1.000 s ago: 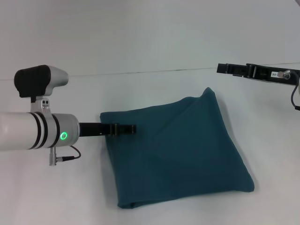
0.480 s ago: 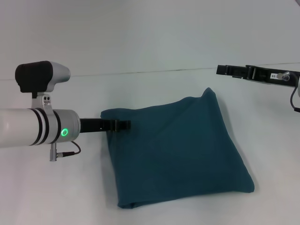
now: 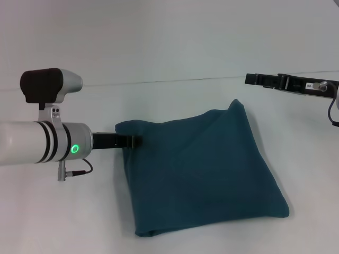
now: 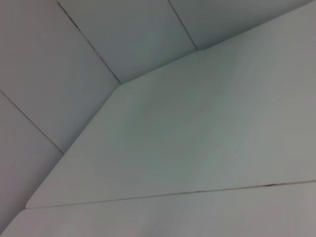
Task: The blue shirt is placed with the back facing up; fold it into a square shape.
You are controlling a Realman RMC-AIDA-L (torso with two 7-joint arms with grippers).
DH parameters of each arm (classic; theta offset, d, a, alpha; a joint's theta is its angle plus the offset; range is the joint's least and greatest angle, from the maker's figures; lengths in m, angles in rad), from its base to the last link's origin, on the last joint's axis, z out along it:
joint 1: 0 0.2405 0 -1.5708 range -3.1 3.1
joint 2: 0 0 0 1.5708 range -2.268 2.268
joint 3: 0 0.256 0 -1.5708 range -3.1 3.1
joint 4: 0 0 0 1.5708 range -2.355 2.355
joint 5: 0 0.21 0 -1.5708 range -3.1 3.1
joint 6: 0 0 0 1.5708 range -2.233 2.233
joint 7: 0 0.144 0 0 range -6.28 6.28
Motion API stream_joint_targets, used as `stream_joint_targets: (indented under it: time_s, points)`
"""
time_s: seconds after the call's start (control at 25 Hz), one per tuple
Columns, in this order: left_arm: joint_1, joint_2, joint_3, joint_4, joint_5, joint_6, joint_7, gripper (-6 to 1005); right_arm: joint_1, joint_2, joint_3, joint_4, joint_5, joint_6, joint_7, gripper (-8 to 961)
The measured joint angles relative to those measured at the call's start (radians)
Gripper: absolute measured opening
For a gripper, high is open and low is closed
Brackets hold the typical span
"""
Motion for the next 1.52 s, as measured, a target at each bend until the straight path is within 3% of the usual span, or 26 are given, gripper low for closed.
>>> stream_joint_targets:
  time_s: [0.12, 0.64, 0.96, 1.2, 1.32, 1.52]
  points:
    - [0.000, 0.000, -0.001, 0.012, 0.000, -0.003, 0.000, 77, 0.000, 0.002, 0.000, 0.001, 0.000, 0.004, 0.000, 811]
    - [0.002, 0.003, 0.000, 0.034, 0.004, -0.003, -0.002, 78, 0.000, 0.010, 0.000, 0.004, 0.000, 0.015, -0.009, 811]
    - [0.018, 0.005, -0.003, 0.066, 0.010, 0.072, -0.013, 94, -0.001, 0.011, 0.000, 0.004, 0.000, 0.015, -0.009, 812]
    - [0.020, 0.005, 0.001, 0.069, 0.014, 0.067, -0.022, 264, -0.001, 0.011, 0.000, 0.004, 0.000, 0.015, -0.010, 812]
    - [0.020, 0.005, 0.001, 0.062, 0.015, 0.038, -0.025, 490, 0.000, 0.011, 0.000, 0.004, 0.000, 0.015, -0.011, 812]
    - [0.020, 0.005, 0.005, 0.048, 0.016, 0.003, -0.019, 608, 0.000, 0.011, 0.000, 0.004, 0.000, 0.012, -0.011, 812]
